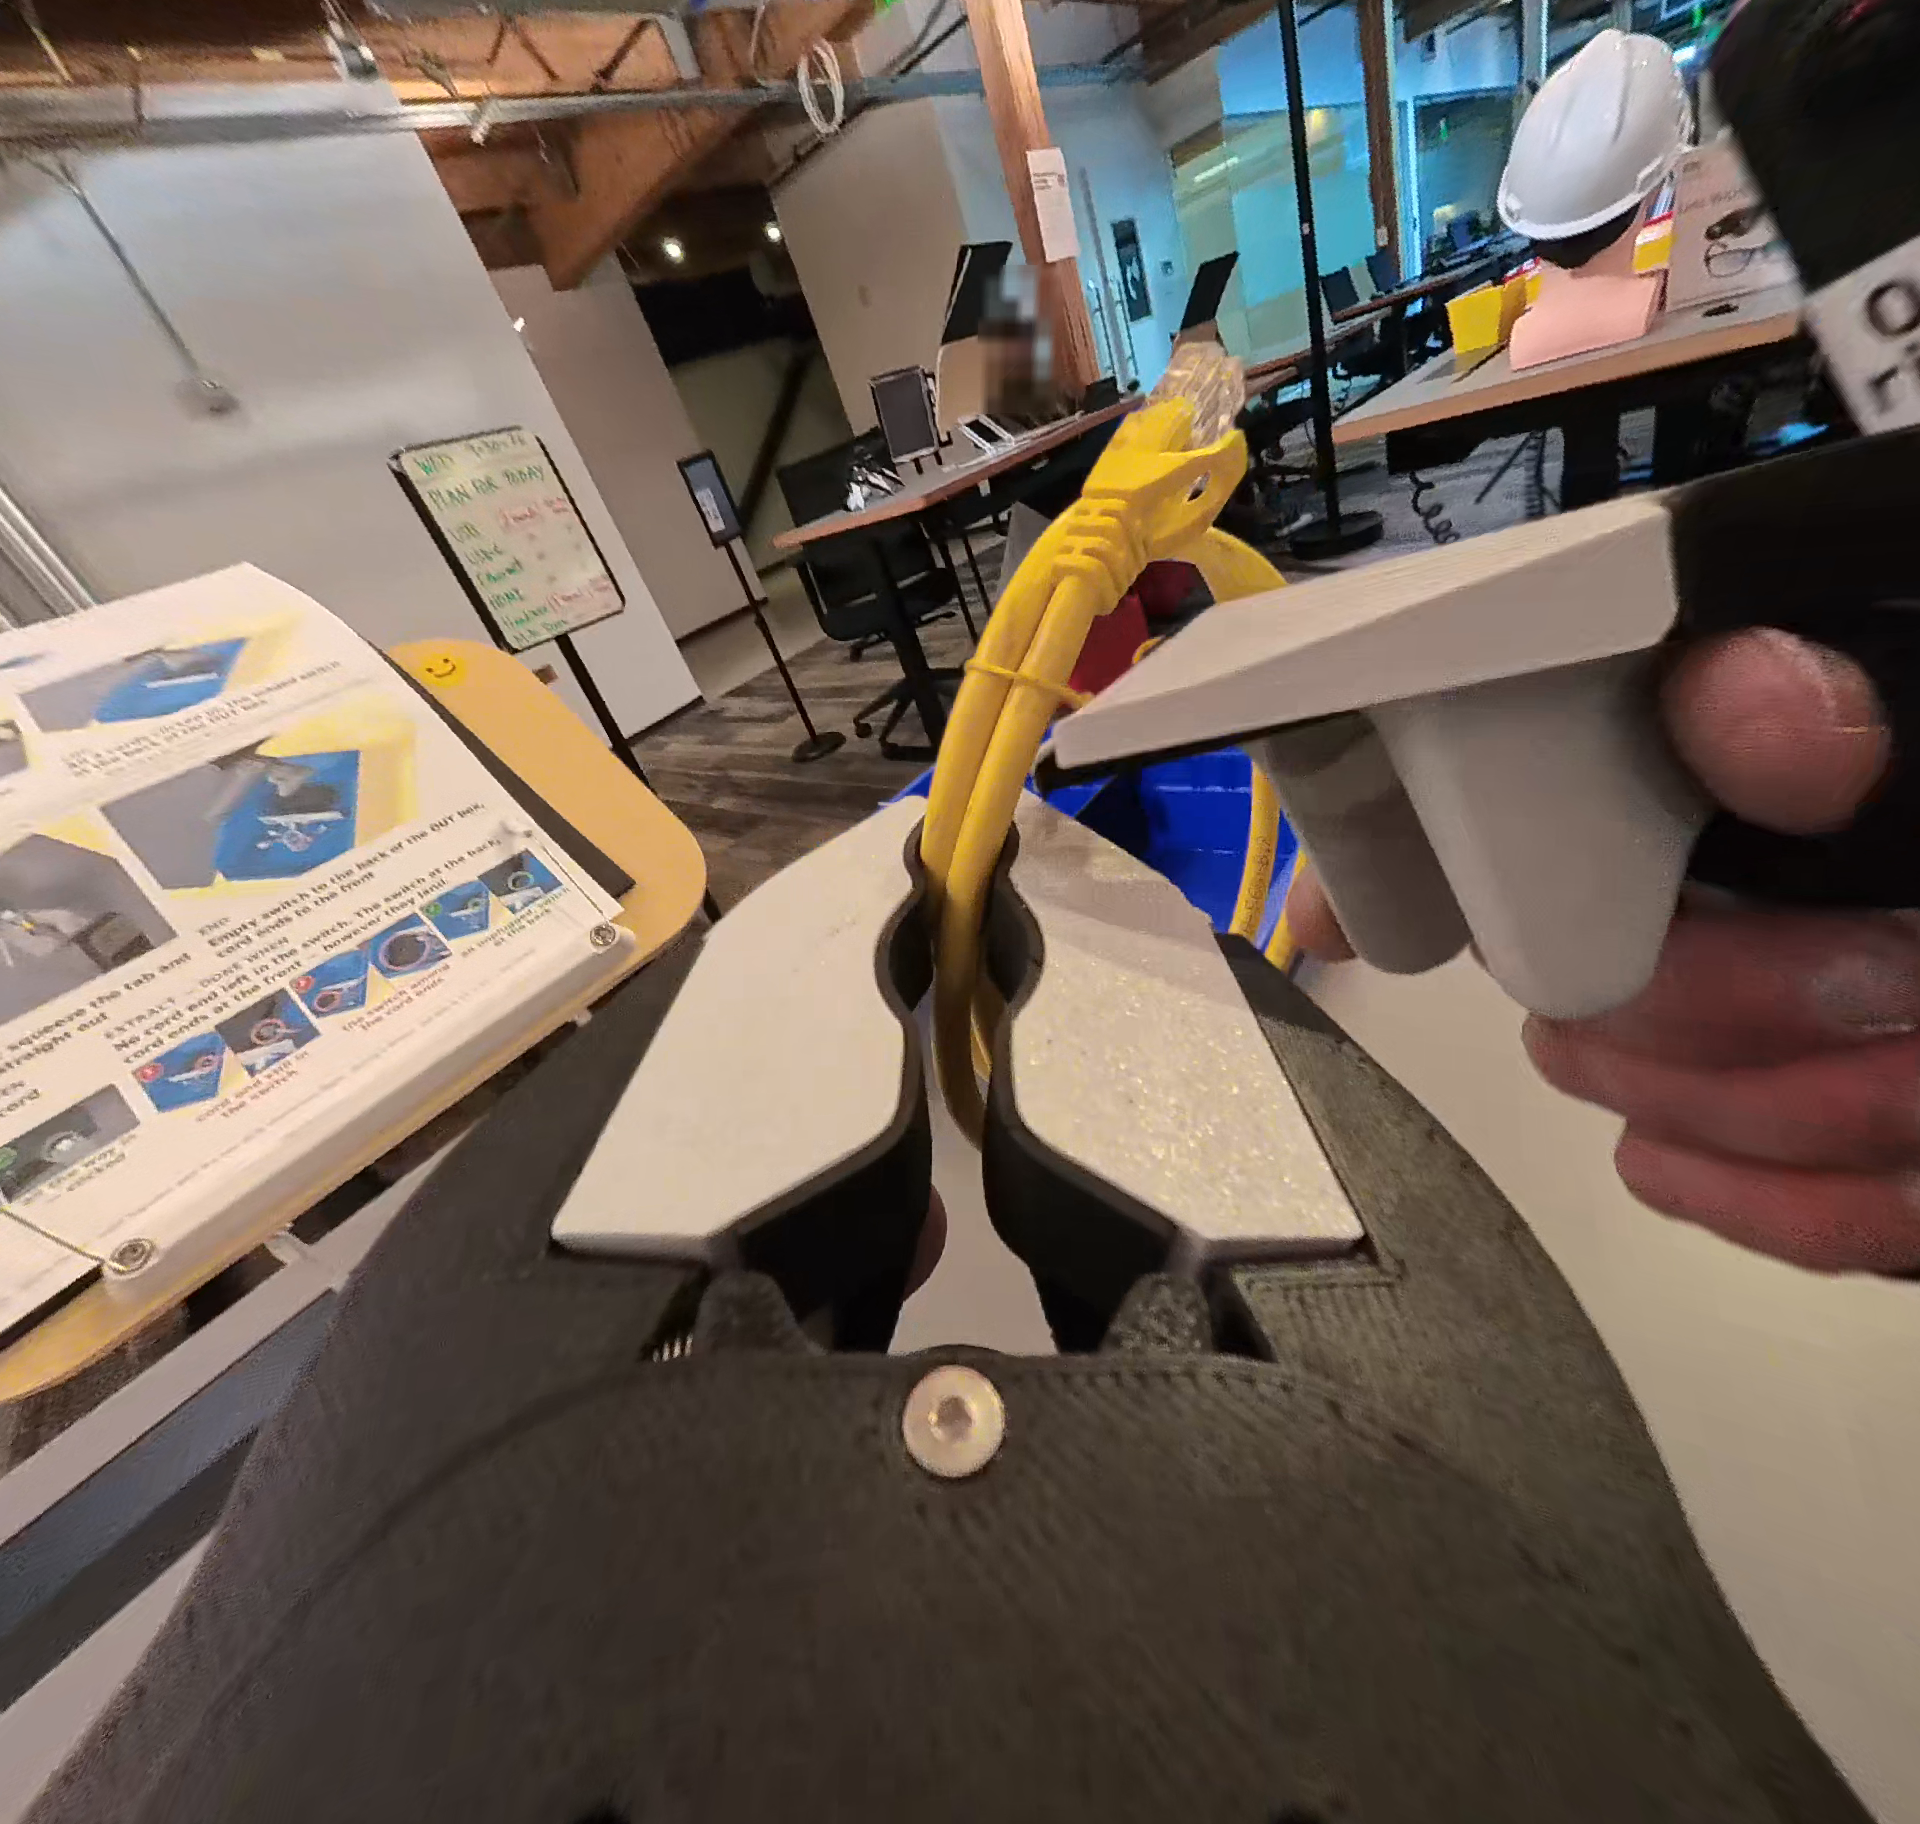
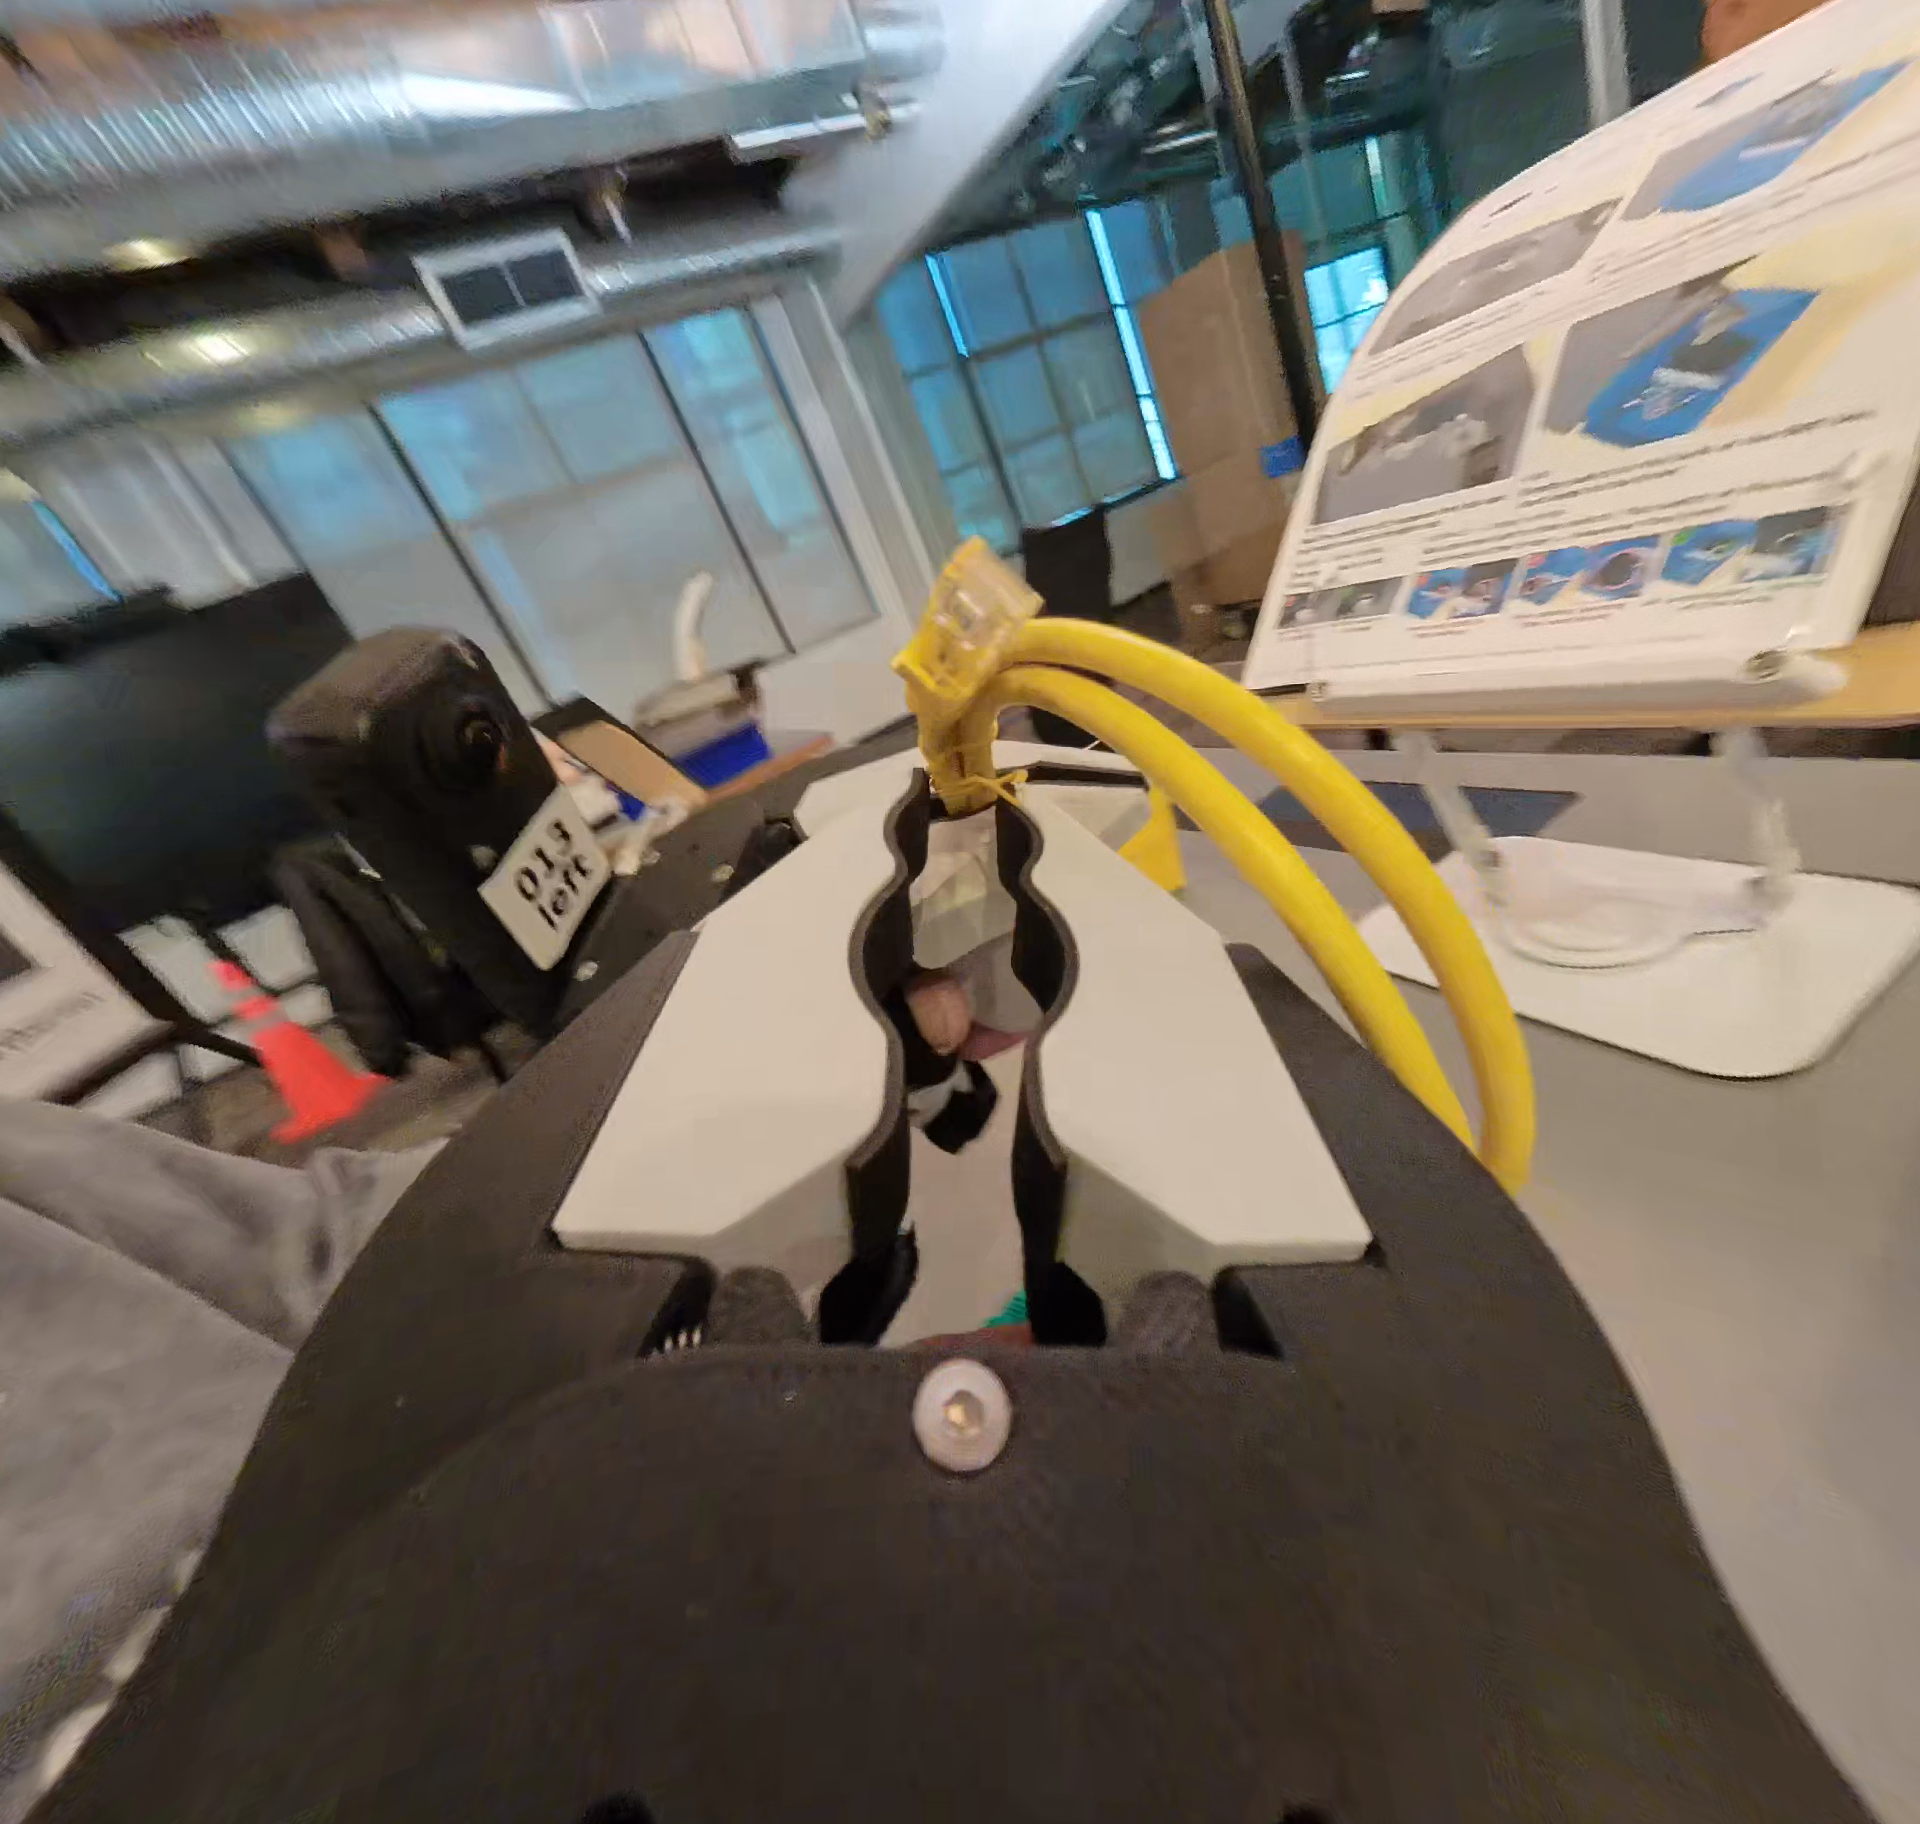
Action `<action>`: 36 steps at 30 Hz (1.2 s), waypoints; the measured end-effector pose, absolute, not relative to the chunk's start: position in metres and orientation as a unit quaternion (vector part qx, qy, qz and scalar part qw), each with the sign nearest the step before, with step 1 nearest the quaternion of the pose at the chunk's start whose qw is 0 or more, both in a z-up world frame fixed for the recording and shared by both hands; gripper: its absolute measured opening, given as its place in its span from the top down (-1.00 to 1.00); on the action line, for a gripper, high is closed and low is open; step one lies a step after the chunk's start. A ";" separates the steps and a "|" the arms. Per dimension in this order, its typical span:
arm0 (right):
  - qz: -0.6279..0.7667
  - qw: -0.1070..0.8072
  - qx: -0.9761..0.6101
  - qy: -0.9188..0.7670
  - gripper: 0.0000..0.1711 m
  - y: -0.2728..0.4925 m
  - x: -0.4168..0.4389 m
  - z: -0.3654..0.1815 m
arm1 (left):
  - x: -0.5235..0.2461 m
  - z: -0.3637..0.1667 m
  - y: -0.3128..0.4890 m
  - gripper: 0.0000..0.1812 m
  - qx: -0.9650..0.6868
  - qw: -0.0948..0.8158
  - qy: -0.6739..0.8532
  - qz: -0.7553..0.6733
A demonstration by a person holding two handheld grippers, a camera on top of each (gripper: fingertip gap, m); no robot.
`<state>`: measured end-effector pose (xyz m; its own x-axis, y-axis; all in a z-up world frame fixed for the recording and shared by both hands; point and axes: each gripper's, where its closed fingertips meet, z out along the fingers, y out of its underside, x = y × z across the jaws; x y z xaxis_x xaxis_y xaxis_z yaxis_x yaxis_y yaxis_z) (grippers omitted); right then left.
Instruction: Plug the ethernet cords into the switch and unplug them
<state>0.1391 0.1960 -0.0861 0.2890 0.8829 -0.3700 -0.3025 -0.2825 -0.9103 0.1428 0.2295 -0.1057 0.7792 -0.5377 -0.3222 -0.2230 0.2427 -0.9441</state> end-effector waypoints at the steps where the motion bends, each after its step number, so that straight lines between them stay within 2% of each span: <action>1: 0.566 0.536 -0.580 -0.236 0.91 0.195 0.139 -0.084 | 0.143 -0.105 0.229 0.95 -0.604 0.725 0.312 -0.110; 8: 0.685 0.473 -0.526 -0.172 0.92 0.190 0.143 -0.074 | 0.142 -0.100 0.229 0.95 -0.596 0.736 0.303 -0.107; 11: 0.710 0.459 -0.510 -0.158 0.99 0.190 0.144 -0.074 | 0.145 -0.100 0.229 0.95 -0.595 0.737 0.305 -0.105; 21: 0.718 0.480 -0.484 -0.139 1.00 0.191 0.151 -0.068 | 0.150 -0.097 0.228 0.95 -0.590 0.738 0.311 -0.099; 25: 0.572 0.581 -0.533 -0.225 1.00 0.194 0.151 -0.071 | 0.150 -0.102 0.230 0.95 -0.614 0.715 0.314 -0.112; 27: 0.430 0.655 -0.543 -0.301 1.00 0.196 0.150 -0.072 | 0.152 -0.104 0.229 0.95 -0.632 0.695 0.313 -0.139; 31: 0.142 0.738 -0.499 -0.431 1.00 0.199 0.150 -0.067 | 0.156 -0.106 0.227 0.95 -0.672 0.638 0.309 -0.212; 34: -0.103 0.744 -0.403 -0.523 1.00 0.201 0.146 -0.068 | 0.162 -0.113 0.223 0.95 -0.702 0.570 0.303 -0.302; 36: -0.196 0.715 -0.345 -0.575 1.00 0.203 0.142 -0.074 | 0.165 -0.119 0.222 0.95 -0.712 0.530 0.296 -0.353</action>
